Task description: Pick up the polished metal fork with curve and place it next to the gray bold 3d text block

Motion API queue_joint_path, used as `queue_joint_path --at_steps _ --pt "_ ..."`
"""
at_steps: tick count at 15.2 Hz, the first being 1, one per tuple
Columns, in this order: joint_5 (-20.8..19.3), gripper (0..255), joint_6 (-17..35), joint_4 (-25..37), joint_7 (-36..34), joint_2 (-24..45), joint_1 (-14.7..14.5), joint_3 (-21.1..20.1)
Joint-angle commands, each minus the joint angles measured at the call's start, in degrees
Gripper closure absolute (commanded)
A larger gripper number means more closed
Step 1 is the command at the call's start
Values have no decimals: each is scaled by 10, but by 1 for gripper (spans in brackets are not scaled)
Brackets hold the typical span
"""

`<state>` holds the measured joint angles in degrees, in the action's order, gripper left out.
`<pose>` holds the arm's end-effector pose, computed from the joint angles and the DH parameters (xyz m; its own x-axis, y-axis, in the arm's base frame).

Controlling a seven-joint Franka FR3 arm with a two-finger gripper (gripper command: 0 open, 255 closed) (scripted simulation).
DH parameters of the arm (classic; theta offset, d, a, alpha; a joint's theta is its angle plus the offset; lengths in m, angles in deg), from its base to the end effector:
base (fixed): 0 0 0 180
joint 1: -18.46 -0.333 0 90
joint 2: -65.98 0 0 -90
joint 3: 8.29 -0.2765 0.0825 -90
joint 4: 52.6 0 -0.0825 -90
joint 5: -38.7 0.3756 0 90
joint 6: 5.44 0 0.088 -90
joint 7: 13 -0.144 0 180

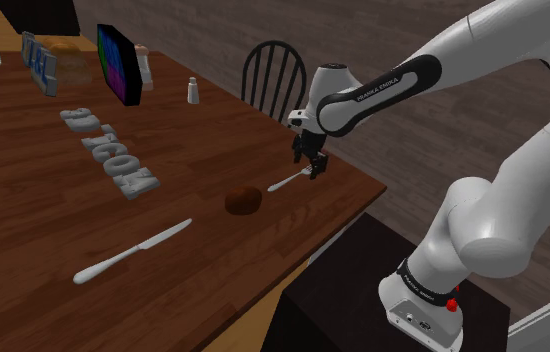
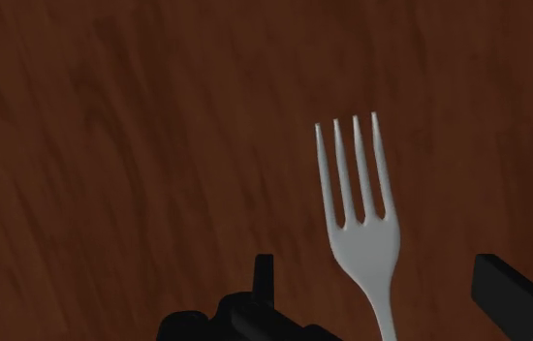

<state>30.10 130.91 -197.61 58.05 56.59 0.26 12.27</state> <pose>0.4470 -0.0177 0.2611 0.2564 0.9656 -0.0431 0.9665 -0.2559 0.0180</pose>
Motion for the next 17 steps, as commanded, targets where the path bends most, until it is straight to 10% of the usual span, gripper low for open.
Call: queue_joint_path --at_steps 1,3,4,17 --pt "0 0 0 0 0 0 0 0" --pt "0 0 0 0 0 0 0 0" --pt "0 255 0 0 0 0 0 0" --pt "-5 255 -35 12 -3 -23 1 -4"
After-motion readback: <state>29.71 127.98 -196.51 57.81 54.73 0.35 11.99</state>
